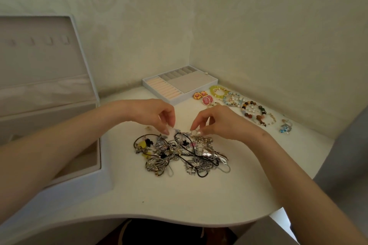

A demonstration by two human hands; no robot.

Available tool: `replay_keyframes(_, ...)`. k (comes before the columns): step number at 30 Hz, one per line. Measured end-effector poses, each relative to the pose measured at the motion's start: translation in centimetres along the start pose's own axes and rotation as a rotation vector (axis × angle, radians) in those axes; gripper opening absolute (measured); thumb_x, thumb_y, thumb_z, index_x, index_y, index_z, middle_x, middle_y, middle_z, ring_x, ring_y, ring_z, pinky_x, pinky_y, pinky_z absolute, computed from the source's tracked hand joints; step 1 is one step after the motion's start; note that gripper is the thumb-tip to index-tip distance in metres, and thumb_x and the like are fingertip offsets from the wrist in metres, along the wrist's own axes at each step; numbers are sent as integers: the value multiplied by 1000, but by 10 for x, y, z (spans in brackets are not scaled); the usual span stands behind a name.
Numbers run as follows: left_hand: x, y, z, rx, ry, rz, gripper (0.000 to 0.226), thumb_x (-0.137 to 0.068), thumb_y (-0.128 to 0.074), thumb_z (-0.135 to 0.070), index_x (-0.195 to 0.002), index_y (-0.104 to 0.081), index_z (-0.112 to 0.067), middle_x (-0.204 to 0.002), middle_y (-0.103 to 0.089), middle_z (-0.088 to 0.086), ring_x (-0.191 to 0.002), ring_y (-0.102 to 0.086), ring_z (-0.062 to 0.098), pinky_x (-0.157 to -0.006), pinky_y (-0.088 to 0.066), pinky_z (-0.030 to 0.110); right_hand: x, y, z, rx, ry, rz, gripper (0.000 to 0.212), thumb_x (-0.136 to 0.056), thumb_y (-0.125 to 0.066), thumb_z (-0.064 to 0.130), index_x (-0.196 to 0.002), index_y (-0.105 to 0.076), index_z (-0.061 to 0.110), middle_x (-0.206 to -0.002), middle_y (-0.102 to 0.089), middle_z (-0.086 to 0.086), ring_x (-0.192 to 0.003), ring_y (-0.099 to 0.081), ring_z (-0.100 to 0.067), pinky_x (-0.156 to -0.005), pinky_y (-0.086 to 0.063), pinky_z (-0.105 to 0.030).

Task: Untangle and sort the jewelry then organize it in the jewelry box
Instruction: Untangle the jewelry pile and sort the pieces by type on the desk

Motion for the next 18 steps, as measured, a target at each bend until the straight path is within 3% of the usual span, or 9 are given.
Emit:
replay_keyframes(4, 2, 1, 9, -29, -2, -82, 26, -82, -68, -5, -81, -57, -29, -94, -64, -5, -81, -57, 1, -65, -41, 4, -14, -5, 8, -16, 39, -18, 14, -82, -72, 8, -92, -73, 17, -74, -58, 5, -55, -48, 10, -64, -28, -9)
replay_keyframes(9, 9, 15, 17, -67, 13, -166, 20, -83, -68, -6, -85, -59, -23, -89, -61, -6, -77, -54, -1, -62, -38, 0, -18, -18, 8, -13, 112, -60, 17, -85, -69, 9, -92, -73, 24, -76, -58, 8, -61, -47, 7, -61, -34, -11)
replay_keyframes(14, 11, 9, 9, -31, -24, -50, 20, -76, -77, -22, -82, -60, -29, -87, -62, -9, -79, -56, 3, -66, -41, 7, -6, -16, 12, -146, 219, -56, 19, -77, -78, 22, -88, -71, 35, -84, -61, 3, -66, -46, -3, -65, -36, -14)
replay_keyframes(18, 12, -2, 3, -85, -57, 84, 21, -74, -78, -26, -85, -61, -31, -97, -60, -6, -95, -55, 11, -83, -44, 25, -2, -27, 16, -87, 204, 49, 23, -73, -81, 21, -86, -71, 37, -92, -56, 3, -83, -54, -18, -76, -44, -29)
Point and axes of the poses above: each hand's wrist, its own x-axis away from the middle knuckle, its own y-axis out of the back of the hand, z = x × y, the point moved 4 cm from there along -x, towards the middle knuckle
